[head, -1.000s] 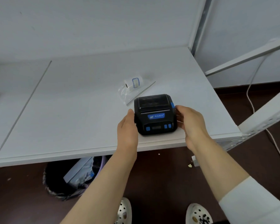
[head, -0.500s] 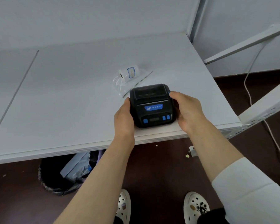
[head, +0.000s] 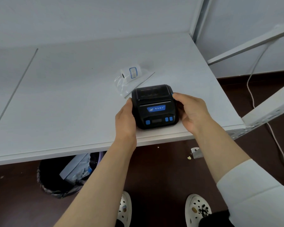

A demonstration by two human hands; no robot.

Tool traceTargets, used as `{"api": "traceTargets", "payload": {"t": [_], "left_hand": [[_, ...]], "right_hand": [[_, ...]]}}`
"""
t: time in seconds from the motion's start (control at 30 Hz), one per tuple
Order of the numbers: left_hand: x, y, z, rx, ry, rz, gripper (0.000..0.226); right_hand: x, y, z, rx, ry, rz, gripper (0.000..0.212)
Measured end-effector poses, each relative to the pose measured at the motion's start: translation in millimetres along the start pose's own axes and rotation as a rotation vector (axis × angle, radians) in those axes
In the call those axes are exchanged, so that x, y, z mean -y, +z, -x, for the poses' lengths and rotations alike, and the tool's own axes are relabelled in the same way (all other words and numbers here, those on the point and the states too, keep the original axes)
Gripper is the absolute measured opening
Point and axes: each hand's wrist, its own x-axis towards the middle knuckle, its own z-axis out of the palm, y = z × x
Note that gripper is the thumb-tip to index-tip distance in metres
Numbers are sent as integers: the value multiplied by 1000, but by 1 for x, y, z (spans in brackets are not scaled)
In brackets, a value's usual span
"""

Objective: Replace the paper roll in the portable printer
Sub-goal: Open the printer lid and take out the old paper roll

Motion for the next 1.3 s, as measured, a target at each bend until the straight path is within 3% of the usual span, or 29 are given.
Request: {"api": "traceTargets", "payload": {"t": [0.83, 1.3], "left_hand": [[2, 1, 3, -36, 112, -41, 29], [7, 0, 1, -17, 70, -70, 35]], "right_hand": [[-1, 1, -5, -86, 15, -31, 8], [1, 0, -7, -94, 14, -21, 9]]}}
